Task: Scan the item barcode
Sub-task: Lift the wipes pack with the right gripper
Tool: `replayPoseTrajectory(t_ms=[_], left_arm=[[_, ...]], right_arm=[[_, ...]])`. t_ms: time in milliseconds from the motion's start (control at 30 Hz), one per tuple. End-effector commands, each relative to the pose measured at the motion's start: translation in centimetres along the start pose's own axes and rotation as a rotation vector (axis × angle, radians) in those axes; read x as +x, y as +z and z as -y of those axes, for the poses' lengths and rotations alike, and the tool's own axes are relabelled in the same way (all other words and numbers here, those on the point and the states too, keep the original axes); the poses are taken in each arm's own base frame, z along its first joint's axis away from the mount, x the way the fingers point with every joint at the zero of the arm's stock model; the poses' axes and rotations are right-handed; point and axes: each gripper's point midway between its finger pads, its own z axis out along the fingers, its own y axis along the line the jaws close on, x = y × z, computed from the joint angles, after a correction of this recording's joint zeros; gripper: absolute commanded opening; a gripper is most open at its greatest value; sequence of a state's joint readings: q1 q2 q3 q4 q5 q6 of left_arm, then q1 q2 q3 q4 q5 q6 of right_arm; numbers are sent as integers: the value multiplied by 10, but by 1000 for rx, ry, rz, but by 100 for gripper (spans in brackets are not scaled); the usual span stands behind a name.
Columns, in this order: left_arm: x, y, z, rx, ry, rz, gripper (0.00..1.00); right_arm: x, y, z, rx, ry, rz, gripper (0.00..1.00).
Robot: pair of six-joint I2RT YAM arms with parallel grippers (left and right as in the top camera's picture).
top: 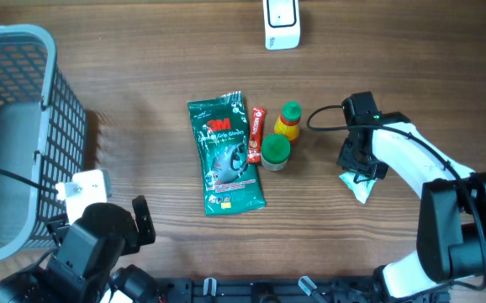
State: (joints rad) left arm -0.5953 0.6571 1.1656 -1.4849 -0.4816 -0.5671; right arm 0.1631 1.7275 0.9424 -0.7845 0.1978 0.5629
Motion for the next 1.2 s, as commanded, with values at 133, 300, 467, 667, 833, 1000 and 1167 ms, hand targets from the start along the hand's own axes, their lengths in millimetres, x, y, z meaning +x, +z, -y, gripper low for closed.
replayPoseTrajectory(t_ms=[133, 300, 467, 667, 833, 1000, 1167], left_arm=[[-3, -3, 0, 6, -28, 10, 100], [-3, -3, 0, 6, -28, 10, 100], [-3, -3, 0, 6, -28, 10, 100], [-3, -3, 0, 6, -28, 10, 100], [-3, -3, 0, 6, -28, 10, 100], [-3, -3, 0, 6, -28, 10, 100], [-3, -3, 0, 6, -28, 11, 100]], right_arm=[[36, 8, -70, -400, -152, -205, 4], [46, -77, -125, -889, -386, -223, 4], [66, -117, -107, -990, -393, -281, 4], [99, -208, -107, -1496, -446, -383, 4], [96, -248, -106, -1705, -333, -455, 4], [102, -262, -100, -1762, -299, -458, 4], [122, -269, -89, -1759, -303, -448, 4]])
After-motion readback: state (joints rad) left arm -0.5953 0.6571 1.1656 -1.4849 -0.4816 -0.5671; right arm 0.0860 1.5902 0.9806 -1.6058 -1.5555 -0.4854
